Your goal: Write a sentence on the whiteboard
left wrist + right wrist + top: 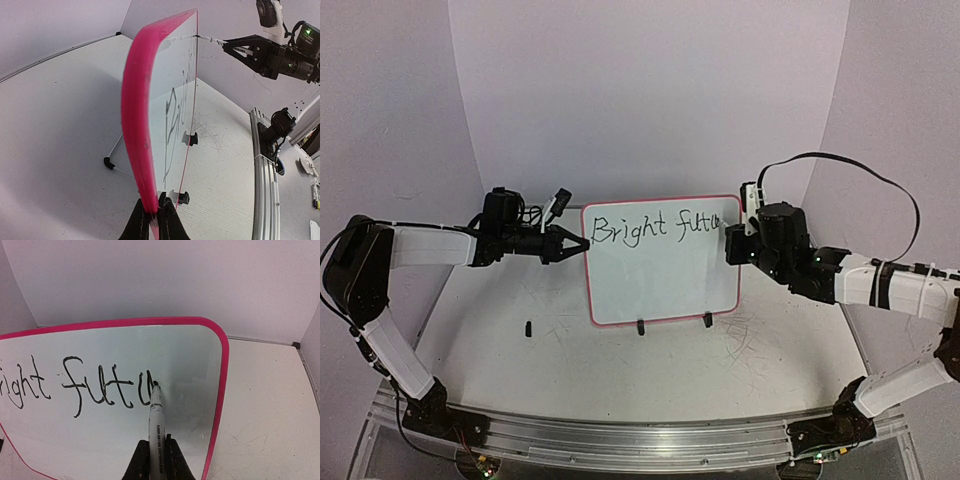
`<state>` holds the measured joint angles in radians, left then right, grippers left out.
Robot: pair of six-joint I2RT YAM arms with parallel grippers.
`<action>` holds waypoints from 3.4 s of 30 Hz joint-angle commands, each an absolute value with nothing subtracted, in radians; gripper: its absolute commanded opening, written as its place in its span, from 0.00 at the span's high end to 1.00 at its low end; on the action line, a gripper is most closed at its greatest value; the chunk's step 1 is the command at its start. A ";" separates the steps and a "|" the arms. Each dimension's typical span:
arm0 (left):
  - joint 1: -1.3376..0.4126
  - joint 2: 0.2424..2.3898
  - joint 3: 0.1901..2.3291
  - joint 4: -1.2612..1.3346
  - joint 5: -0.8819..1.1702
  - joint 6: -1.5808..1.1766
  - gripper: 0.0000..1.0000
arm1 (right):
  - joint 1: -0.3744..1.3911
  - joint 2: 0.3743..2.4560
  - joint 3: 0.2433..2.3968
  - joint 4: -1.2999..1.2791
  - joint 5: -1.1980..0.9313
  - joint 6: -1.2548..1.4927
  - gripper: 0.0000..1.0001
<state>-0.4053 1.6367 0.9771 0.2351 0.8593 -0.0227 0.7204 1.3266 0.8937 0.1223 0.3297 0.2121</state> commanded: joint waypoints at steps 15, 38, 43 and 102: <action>-0.401 1.592 0.999 0.295 0.818 0.040 1.00 | 0.715 1.333 0.932 0.135 0.394 0.222 1.00; -0.400 1.594 0.999 0.293 0.821 0.040 1.00 | 0.716 1.289 0.852 0.084 0.338 0.309 1.00; -0.400 1.593 0.999 0.293 0.821 0.040 1.00 | 0.716 1.300 0.869 0.088 0.351 0.298 1.00; -0.401 1.586 0.997 0.291 0.810 0.041 1.00 | 0.700 1.274 0.856 0.215 0.335 0.222 1.00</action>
<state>-0.4053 1.6363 0.9771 0.2352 0.8570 -0.0222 0.7052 1.2682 0.8016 0.1780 0.3197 0.2244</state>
